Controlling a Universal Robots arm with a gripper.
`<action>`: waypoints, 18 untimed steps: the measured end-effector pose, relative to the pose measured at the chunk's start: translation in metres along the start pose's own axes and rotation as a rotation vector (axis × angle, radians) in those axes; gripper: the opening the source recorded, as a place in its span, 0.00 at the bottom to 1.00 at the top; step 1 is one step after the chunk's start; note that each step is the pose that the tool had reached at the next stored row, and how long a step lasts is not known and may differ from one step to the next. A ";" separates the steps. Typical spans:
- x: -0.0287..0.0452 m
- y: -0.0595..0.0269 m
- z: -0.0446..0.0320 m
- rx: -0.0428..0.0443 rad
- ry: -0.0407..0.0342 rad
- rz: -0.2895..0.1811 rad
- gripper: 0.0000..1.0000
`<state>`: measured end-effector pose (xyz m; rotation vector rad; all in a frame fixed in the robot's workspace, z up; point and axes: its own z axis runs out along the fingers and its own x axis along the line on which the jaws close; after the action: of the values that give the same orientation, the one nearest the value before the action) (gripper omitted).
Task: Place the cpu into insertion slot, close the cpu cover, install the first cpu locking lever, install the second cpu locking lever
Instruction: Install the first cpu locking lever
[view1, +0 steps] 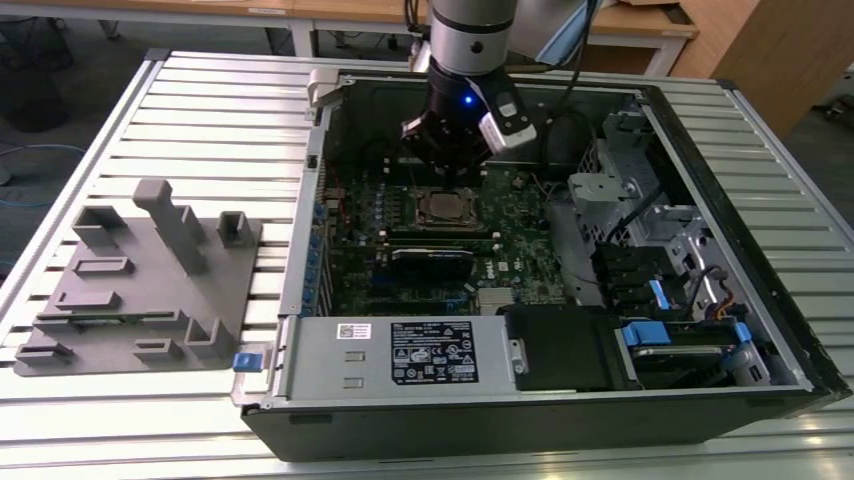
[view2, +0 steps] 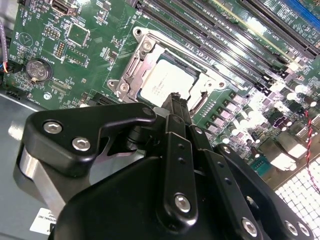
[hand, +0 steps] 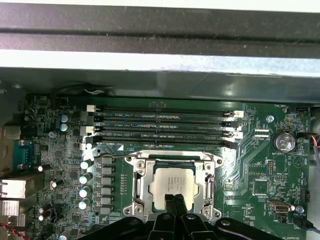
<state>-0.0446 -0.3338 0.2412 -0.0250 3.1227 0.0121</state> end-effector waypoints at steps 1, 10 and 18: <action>0.0005 0.0000 0.0000 0.0001 0.0000 0.000 0.11; 0.0178 0.0017 -0.0001 0.0003 -0.0118 0.000 0.11; 0.0315 0.0029 -0.0002 0.0005 -0.0223 0.000 0.11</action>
<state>-0.0761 -0.3314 0.2408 -0.0248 3.1004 0.0116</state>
